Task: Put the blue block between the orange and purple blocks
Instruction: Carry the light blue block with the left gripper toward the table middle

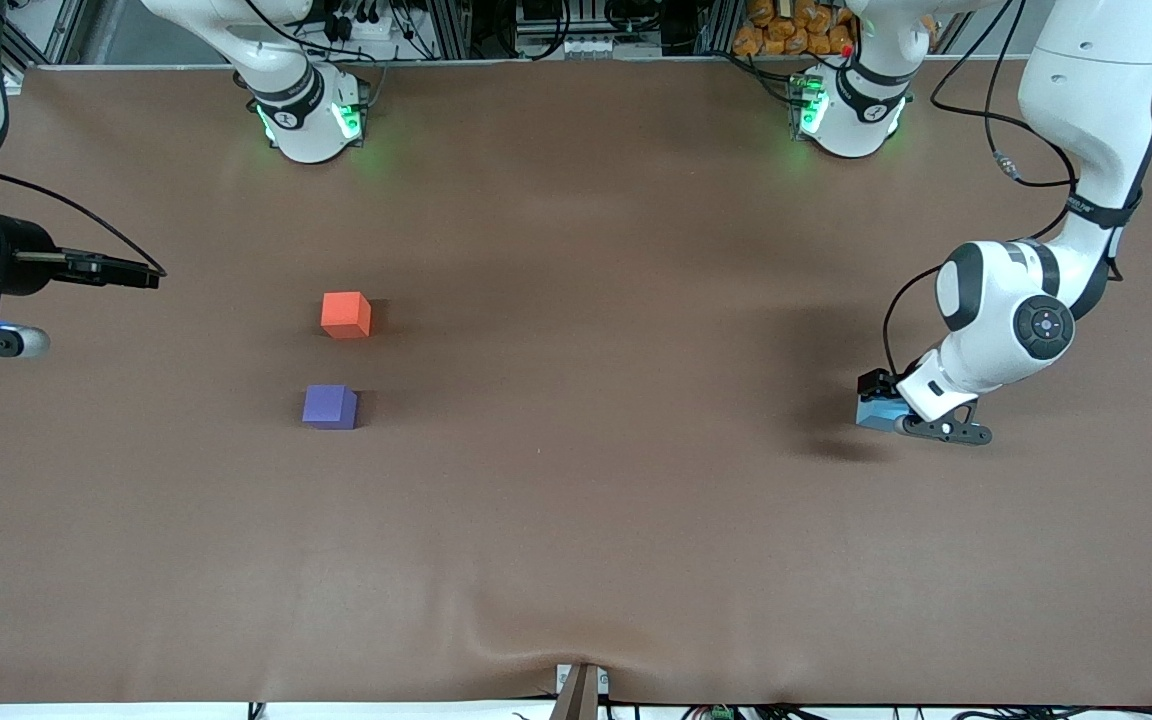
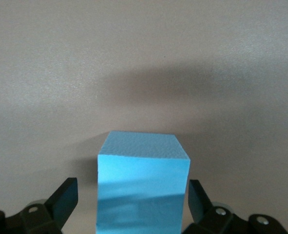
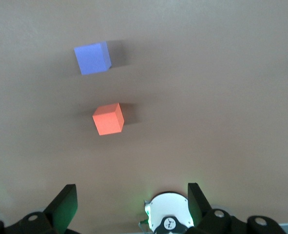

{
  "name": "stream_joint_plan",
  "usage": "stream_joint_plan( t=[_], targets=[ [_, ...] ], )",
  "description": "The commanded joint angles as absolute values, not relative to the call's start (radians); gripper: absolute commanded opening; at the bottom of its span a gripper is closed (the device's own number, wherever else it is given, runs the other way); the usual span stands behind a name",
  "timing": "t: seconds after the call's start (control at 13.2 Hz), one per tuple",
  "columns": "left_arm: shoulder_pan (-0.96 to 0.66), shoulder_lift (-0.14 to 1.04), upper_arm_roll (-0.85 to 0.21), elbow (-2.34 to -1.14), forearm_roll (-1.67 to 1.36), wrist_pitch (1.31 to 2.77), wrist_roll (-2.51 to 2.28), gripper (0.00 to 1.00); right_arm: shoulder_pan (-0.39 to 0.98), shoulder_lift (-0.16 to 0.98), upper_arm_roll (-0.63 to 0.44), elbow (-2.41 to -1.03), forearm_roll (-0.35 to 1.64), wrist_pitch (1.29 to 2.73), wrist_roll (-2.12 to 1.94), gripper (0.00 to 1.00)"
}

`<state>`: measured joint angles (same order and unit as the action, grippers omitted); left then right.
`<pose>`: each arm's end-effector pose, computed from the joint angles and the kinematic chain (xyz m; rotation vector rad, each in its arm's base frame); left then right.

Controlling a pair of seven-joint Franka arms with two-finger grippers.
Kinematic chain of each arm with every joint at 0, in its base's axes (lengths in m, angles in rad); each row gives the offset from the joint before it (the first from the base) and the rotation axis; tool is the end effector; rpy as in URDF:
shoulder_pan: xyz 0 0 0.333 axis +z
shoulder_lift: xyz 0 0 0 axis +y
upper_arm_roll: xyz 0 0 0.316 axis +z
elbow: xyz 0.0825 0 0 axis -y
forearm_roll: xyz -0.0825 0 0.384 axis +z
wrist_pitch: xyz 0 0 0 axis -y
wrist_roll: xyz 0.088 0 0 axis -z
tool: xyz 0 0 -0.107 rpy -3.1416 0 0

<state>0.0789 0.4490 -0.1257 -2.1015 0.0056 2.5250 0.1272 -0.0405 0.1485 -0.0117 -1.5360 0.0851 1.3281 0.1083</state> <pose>0.5790 -0.0272 0.2018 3.0785 -0.2574 -0.0307 0.5642 -0.0184 0.5412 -3.0101 0.2339 0.5471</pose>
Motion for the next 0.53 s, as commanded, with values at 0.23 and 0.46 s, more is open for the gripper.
stream_joint_plan(
  t=[0.23, 0.46],
  targets=[
    [0.057, 0.465, -0.129, -2.085, 0.015, 2.543, 0.152, 0.01, -0.089, 0.164, -0.002, -1.531, 0.107, 1.308, 0.066, 0.39],
    [0.011, 0.454, -0.129, -2.042, 0.015, 2.536, 0.16, 0.0, -0.112, 0.166, -0.002, -1.534, 0.129, 1.31, 0.019, 0.0]
  ],
)
